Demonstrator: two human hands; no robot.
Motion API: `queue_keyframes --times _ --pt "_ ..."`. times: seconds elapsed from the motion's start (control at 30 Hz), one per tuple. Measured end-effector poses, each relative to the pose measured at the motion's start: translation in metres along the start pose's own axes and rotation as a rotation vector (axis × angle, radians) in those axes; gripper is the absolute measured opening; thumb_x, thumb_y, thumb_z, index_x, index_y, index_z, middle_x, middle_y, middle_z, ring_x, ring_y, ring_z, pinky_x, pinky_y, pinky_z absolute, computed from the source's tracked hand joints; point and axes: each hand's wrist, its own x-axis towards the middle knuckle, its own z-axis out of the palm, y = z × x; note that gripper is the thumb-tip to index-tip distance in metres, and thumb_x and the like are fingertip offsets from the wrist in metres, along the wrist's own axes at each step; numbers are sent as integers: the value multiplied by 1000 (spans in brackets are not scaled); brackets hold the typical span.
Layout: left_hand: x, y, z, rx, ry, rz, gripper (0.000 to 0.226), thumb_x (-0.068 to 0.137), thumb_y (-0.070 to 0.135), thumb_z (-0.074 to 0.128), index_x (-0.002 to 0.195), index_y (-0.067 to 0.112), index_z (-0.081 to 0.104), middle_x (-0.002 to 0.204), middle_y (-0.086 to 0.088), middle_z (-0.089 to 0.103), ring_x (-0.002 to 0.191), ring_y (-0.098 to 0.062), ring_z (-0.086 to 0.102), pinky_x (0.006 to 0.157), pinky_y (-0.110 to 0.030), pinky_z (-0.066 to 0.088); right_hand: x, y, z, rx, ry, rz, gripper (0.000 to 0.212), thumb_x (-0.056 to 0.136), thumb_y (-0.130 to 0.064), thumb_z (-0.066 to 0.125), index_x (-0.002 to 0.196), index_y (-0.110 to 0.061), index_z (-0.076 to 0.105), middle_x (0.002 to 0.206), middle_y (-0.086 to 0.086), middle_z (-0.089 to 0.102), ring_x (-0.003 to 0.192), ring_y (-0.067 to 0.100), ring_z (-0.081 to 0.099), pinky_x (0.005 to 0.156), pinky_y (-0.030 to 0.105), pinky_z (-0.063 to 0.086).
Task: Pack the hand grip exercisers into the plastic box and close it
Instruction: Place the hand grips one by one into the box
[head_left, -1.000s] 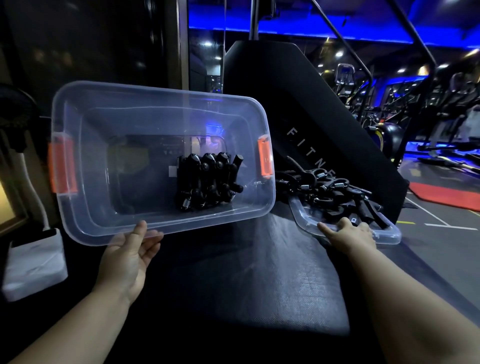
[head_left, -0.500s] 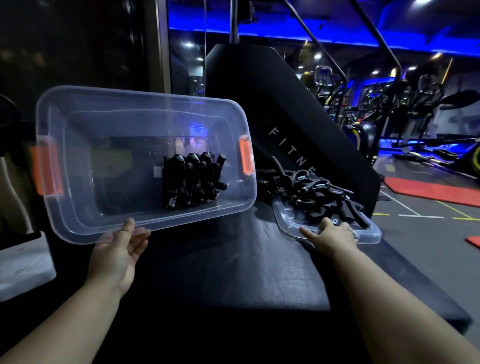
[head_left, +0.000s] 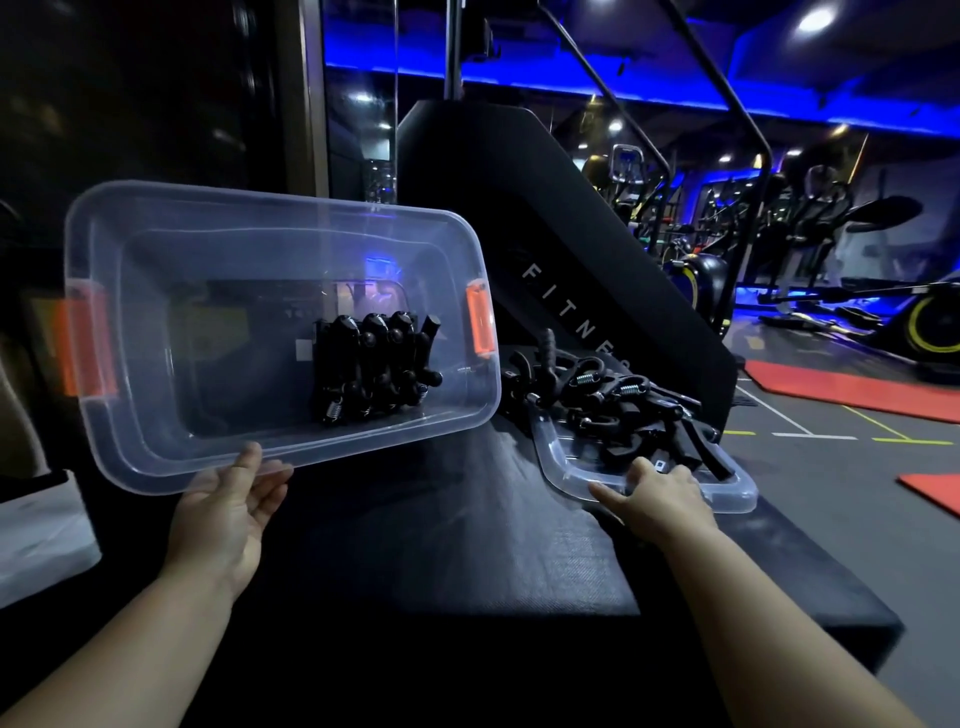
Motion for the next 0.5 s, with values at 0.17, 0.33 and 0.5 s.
queue_keyframes --times 0.17,0.33,0.5 --pt "1 -1 1 -4 -3 12 20 94 23 55 76 14 55 60 4 69 61 -5 68 62 -16 55 2 -9 -7 -18 7 52 71 74 -83 42 118 -28 52 128 14 41 118 33 46 99 45 43" --pt "1 -2 1 1 -3 18 21 94 23 54 77 13 55 60 3 69 62 -5 67 62 -15 55 4 -33 -12 -94 120 72 75 78 -81 38 124 -23 51 134 13 38 125 33 39 97 49 39" --pt "2 -2 -1 11 -9 19 23 94 25 55 75 12 56 62 3 69 64 -5 67 64 -16 55 15 -52 -3 -151 196 9 79 79 -80 38 134 -23 42 148 15 28 139 32 20 108 61 21"
